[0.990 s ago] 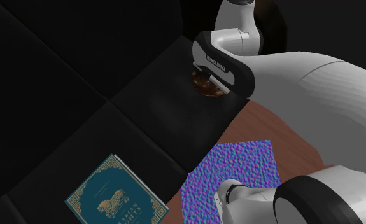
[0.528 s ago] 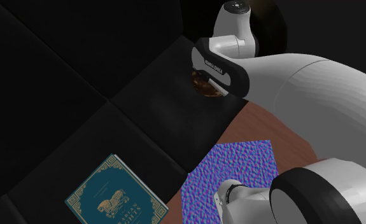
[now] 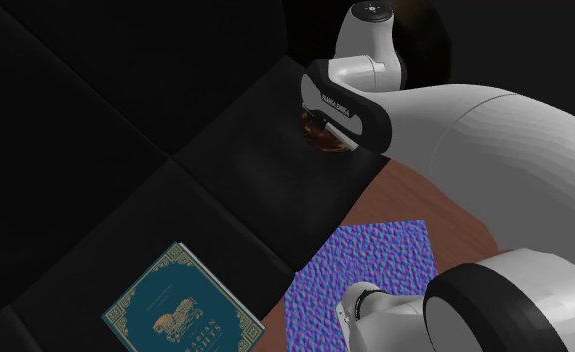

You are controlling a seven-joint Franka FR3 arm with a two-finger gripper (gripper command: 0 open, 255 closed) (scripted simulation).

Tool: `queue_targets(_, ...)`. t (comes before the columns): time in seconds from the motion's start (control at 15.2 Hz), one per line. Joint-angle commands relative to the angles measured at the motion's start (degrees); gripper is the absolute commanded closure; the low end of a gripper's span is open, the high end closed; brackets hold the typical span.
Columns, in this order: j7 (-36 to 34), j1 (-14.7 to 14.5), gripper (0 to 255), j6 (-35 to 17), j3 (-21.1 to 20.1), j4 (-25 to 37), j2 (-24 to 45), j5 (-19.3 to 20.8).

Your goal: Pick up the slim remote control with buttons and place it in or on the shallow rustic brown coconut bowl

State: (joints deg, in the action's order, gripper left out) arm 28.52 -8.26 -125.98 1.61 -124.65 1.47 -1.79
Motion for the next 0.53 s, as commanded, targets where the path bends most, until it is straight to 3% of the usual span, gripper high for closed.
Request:
queue_targets(0.0, 0.00, 0.00, 0, 0.00, 0.00, 0.00, 0.00, 0.00)
queue_targets(0.33, -0.15, 0.07, 0, 7.10, 0.08, 4.04, -3.06, 0.24)
queue_targets(0.46, -0.15, 0.08, 0, 7.10, 0.08, 4.04, -3.07, 0.24)
